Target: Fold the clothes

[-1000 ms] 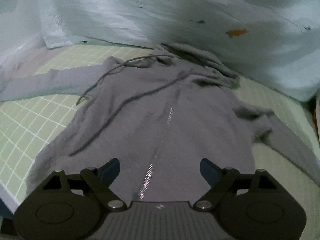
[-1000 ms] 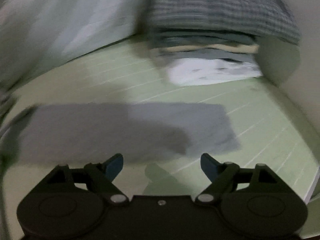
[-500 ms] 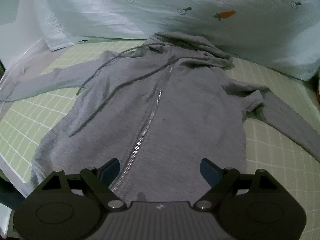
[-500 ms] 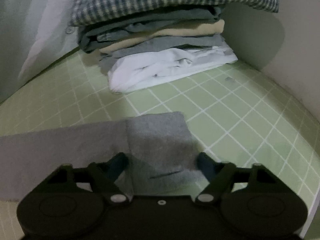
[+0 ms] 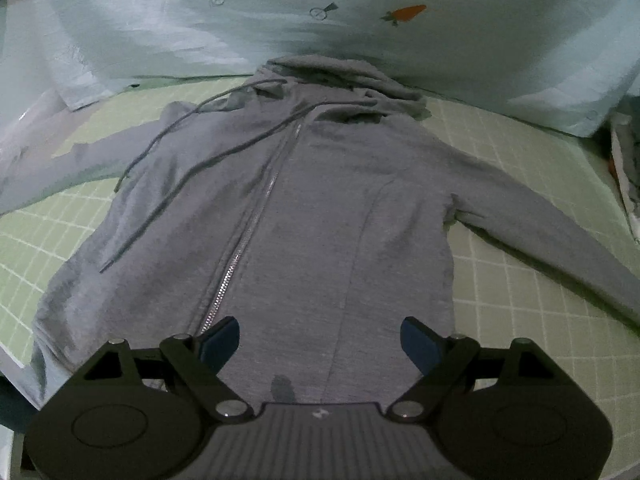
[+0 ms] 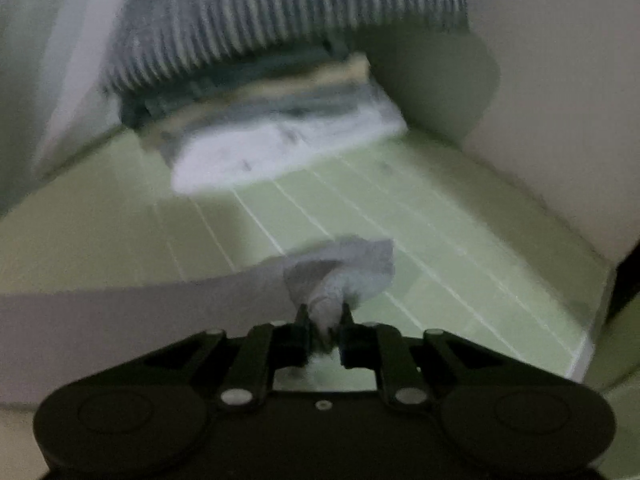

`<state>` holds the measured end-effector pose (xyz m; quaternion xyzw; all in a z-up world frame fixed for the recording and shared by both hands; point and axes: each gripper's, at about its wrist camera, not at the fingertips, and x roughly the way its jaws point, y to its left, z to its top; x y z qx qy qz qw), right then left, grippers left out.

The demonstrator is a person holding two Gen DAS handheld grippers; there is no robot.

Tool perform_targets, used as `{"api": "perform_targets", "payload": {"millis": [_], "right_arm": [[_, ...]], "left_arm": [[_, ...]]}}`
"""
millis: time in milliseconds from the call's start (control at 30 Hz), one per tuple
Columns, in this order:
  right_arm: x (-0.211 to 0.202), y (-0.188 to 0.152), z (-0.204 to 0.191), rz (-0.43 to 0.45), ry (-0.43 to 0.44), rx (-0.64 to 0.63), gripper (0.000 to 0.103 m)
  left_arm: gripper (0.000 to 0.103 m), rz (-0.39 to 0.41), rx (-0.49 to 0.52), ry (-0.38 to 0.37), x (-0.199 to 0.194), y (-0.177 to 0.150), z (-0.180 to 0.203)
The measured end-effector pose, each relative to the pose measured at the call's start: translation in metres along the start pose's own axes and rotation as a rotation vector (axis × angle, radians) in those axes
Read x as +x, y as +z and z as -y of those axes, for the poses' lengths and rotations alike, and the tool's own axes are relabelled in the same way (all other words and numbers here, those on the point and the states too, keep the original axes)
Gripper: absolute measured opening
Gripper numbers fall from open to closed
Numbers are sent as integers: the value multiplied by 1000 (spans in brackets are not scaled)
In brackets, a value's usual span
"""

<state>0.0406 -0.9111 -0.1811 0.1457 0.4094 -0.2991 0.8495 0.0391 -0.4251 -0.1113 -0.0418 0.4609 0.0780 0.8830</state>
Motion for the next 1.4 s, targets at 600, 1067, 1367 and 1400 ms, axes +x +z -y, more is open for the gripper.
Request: {"api": "perform_targets", "payload": {"millis": [600, 1067, 1367, 1400], "right_arm": [[-37, -11, -46, 80, -141, -80, 95], [-143, -144, -280, 26, 180, -269, 102], [-160, -212, -411, -20, 189, -370, 103], [-161, -213, -416, -15, 169, -365, 103]], "left_arm": [[88, 11, -110, 87, -13, 1, -100], [88, 60, -189, 184, 32, 71, -329], [88, 68, -288, 294, 72, 120, -485], [88, 67, -290, 313, 78, 125, -498]]}}
